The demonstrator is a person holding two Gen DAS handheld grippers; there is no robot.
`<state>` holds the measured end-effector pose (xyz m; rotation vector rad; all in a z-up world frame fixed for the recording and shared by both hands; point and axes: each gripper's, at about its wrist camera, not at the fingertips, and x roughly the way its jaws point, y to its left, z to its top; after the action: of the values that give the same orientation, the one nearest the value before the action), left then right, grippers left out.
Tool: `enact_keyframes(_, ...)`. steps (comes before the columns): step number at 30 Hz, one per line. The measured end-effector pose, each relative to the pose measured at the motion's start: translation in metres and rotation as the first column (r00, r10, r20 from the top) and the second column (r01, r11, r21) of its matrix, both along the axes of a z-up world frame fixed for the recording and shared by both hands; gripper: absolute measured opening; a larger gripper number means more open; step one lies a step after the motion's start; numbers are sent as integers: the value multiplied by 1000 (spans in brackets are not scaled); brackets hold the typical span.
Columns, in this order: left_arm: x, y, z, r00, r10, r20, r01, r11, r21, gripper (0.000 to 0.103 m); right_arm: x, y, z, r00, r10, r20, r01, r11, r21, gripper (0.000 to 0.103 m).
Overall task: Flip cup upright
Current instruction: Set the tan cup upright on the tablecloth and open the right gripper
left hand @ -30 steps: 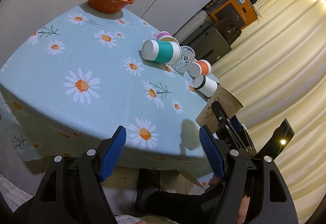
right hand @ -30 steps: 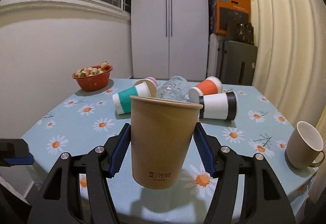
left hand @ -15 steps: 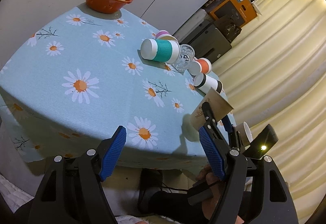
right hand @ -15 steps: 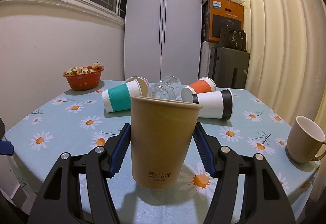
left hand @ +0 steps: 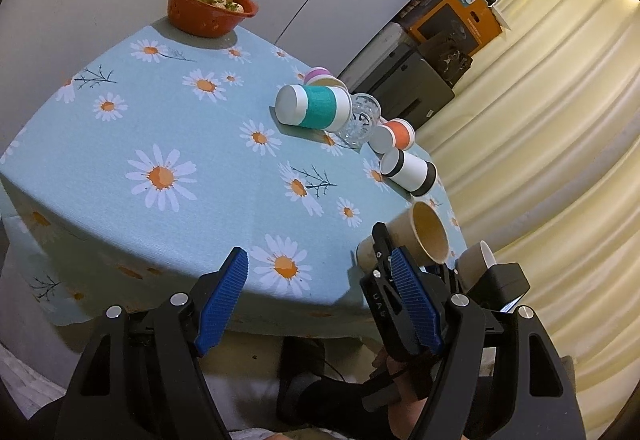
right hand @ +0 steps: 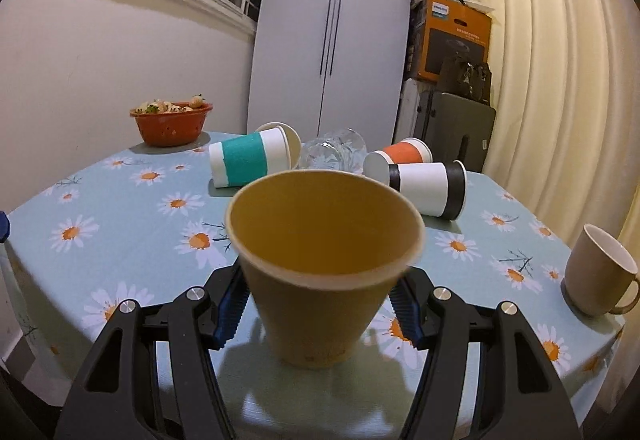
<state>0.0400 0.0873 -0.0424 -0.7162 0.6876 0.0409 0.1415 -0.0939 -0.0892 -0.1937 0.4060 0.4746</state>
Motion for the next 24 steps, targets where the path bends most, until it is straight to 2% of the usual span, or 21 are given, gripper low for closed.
enact_keyframes(2,0,0,0,1000,1,1,-1,1000,2,72,1,-1,1,1000,-2,-2,2,1000,5,63)
enact_keyframes(4,0,0,0,1000,1,0,-1,1000,3,72,0,-3,2,1000,-14,8,14,1000,9,75)
enact_keyframes(7,0,0,0,1000,3,1,-3,1000,9,72,0,-7,5,1000,-20,-8,20,999,39,83)
enact_keyframes(12,-1,1,1,1000,6,6,-6,1000,22,72,-5,-11,16,1000,-9,-12,10,998,69,89)
enact_keyframes(15,-1,0,1,1000,5,14,-5,1000,31,72,-10,-16,25,1000,5,-20,-4,996,85,98)
enact_keyframes(23,-8,-4,9,999,2,51,-6,998,68,73,-31,-43,61,1000,26,1,-26,996,80,98)
enact_keyframes(24,-9,-5,9,998,0,58,-4,997,71,81,-34,-48,65,1000,23,-4,-23,996,81,98)
